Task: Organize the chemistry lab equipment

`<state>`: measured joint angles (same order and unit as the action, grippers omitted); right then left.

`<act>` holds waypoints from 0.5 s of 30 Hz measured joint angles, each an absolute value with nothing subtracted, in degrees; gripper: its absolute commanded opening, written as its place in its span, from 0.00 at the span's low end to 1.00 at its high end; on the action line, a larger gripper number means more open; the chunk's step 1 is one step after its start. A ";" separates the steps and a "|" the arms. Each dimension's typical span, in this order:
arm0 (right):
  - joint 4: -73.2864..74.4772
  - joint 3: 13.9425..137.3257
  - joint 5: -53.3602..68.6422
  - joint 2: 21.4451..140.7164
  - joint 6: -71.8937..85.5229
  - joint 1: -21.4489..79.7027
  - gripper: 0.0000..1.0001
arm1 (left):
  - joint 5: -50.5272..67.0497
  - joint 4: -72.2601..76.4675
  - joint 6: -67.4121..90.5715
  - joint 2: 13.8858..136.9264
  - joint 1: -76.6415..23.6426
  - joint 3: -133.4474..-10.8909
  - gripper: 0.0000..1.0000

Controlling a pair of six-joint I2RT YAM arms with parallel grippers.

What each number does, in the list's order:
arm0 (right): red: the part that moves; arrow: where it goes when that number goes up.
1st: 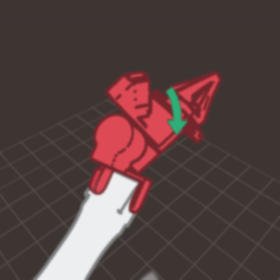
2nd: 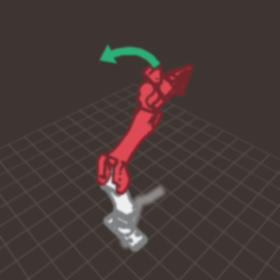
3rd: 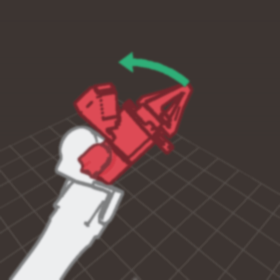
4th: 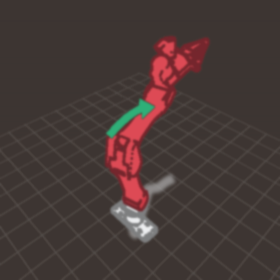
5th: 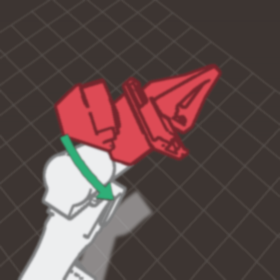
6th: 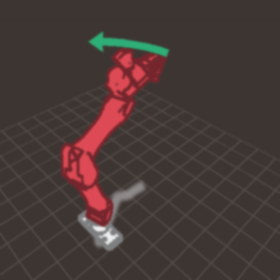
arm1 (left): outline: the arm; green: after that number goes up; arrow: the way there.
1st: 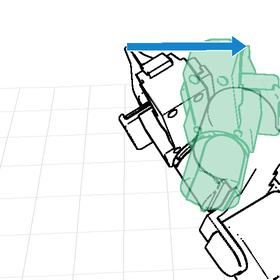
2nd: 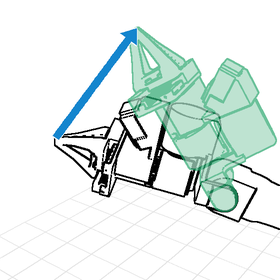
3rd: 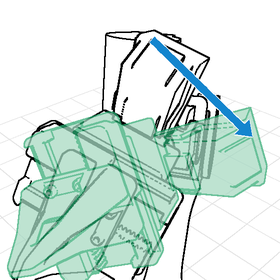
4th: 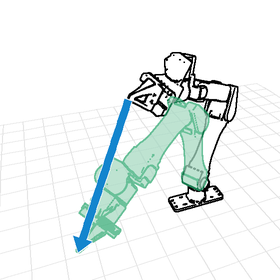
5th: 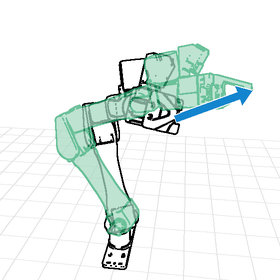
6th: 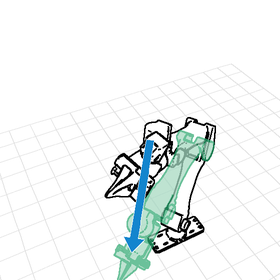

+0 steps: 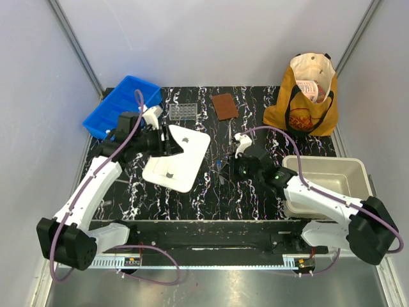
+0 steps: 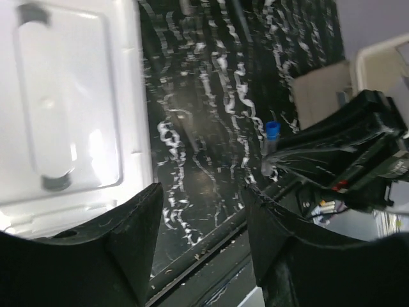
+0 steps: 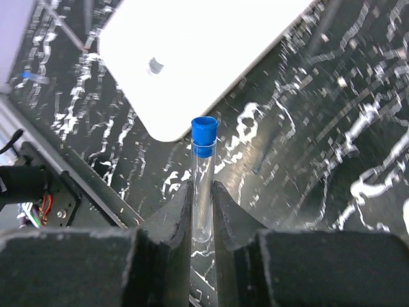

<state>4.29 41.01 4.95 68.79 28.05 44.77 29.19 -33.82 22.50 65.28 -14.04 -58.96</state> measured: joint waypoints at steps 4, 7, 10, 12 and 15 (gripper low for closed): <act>-2.48 39.62 9.17 66.78 23.05 45.19 0.20 | 30.59 -34.13 22.74 68.45 -22.11 -65.04 0.57; -5.85 39.00 11.33 65.67 20.36 45.54 0.20 | 31.81 -33.80 22.96 71.57 -27.05 -68.53 0.55; -8.64 37.10 12.95 62.35 18.15 45.82 0.20 | 32.86 -33.74 23.86 75.13 -29.41 -70.81 0.52; -9.82 36.10 13.30 60.18 17.10 45.87 0.20 | 33.41 -33.95 24.21 76.36 -29.87 -71.35 0.52; -11.00 34.74 13.85 57.36 15.46 45.89 0.21 | 34.85 -33.98 24.64 78.94 -31.07 -72.84 0.52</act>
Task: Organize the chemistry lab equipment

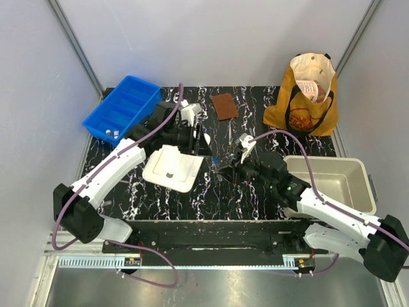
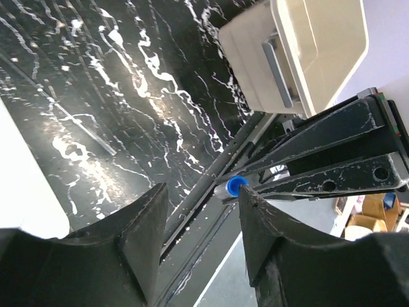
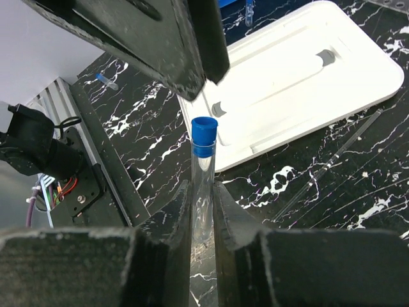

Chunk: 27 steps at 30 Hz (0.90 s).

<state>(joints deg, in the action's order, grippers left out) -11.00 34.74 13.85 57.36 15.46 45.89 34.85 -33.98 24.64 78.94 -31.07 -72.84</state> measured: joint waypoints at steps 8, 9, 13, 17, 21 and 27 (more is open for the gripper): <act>-10.92 33.61 15.03 56.01 13.19 45.91 0.21 | 38.41 -34.17 25.54 81.89 -34.11 -75.37 0.45; -10.92 33.61 15.33 56.01 13.06 45.91 0.21 | 38.85 -34.13 25.54 82.15 -34.20 -75.42 0.45; -10.90 33.61 16.21 56.10 12.73 45.93 0.21 | 39.46 -34.52 25.52 82.67 -34.52 -75.42 0.43; -10.96 33.61 16.29 56.10 12.69 45.93 0.21 | 38.94 -35.97 24.82 82.67 -34.85 -75.42 0.39; -11.29 33.61 16.75 56.12 12.71 45.98 0.21 | 38.81 -38.15 23.73 82.76 -34.87 -75.77 0.34; -11.31 33.61 17.17 56.29 12.82 45.98 0.21 | 39.53 -38.92 23.51 83.11 -34.87 -76.40 0.29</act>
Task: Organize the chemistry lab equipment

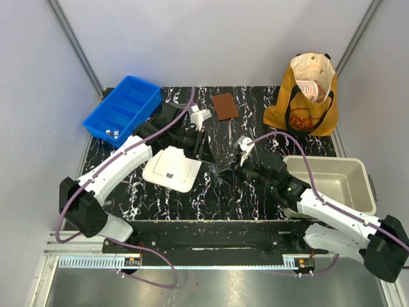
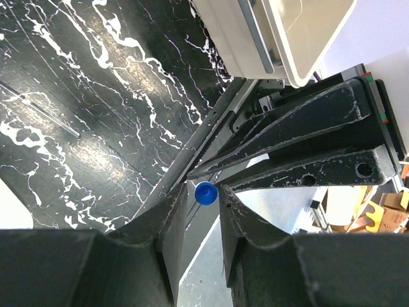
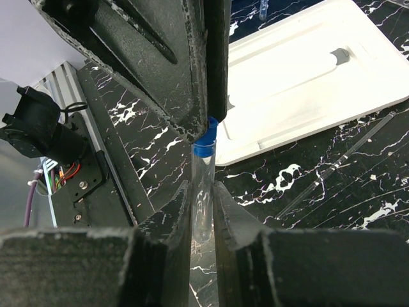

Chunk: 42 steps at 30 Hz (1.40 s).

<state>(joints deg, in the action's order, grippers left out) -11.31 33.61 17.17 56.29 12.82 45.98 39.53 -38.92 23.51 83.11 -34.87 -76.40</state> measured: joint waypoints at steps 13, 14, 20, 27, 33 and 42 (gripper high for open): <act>-12.23 32.93 17.26 56.34 13.56 45.98 0.23 | 41.89 -38.83 23.57 83.64 -34.83 -76.29 0.00; -12.27 32.84 17.26 56.34 13.65 45.98 0.25 | 41.80 -38.87 23.42 83.64 -34.81 -76.25 0.00; -12.38 32.53 17.04 56.71 14.35 45.98 0.55 | 40.84 -38.83 23.53 83.64 -34.83 -76.03 0.00; -11.46 32.53 15.38 56.03 15.14 46.09 1.00 | 33.65 -39.92 22.90 84.40 -34.94 -78.26 0.00; -7.92 32.53 10.94 50.35 15.68 46.13 1.00 | 22.26 -40.75 21.02 87.31 -34.15 -85.10 0.00; -3.81 32.51 1.98 38.74 16.36 46.13 1.00 | 4.73 -35.44 20.32 97.41 -21.82 -95.46 0.00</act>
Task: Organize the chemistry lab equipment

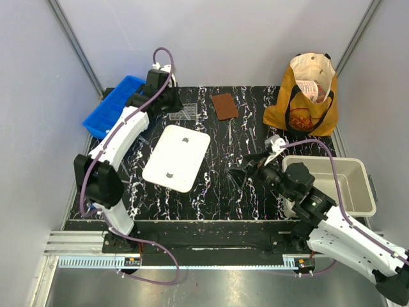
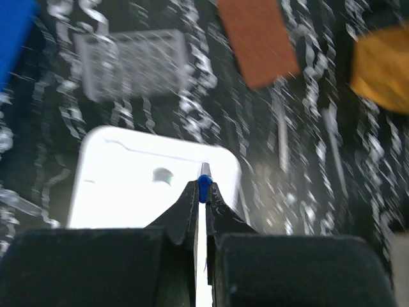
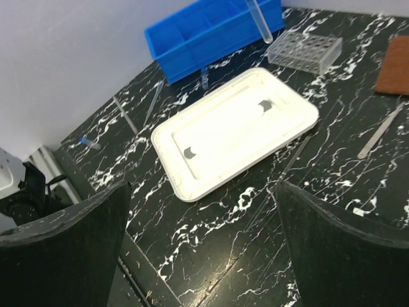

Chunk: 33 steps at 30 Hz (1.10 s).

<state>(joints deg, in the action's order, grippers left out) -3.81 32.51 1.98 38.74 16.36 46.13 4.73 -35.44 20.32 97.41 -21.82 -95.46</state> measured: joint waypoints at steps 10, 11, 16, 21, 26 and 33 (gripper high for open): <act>-3.60 31.07 -4.05 35.40 14.13 46.13 1.00 | -12.82 -21.17 13.17 109.75 -19.00 -101.10 0.00; -3.60 31.05 -4.34 35.46 13.91 46.13 1.00 | -13.82 -20.08 12.53 110.74 -19.05 -101.45 0.00; -3.77 31.05 -5.41 36.69 12.97 46.13 1.00 | -16.49 -16.97 10.98 116.31 -18.76 -104.79 0.00; -3.62 31.05 -5.61 37.32 12.49 46.13 1.00 | -16.32 -16.67 10.98 120.03 -17.04 -106.54 0.00; -3.64 31.05 -6.35 37.30 12.21 46.13 1.00 | -16.12 -17.45 10.98 121.71 -15.59 -107.15 0.00; -3.64 31.05 -6.57 38.24 12.23 46.13 1.00 | -15.49 -20.14 11.03 122.39 -15.11 -108.97 0.00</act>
<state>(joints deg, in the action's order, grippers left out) -3.64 31.05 -6.57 38.24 12.23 46.13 -15.49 -20.14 11.03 122.39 -15.11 -108.97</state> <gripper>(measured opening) 0.993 0.038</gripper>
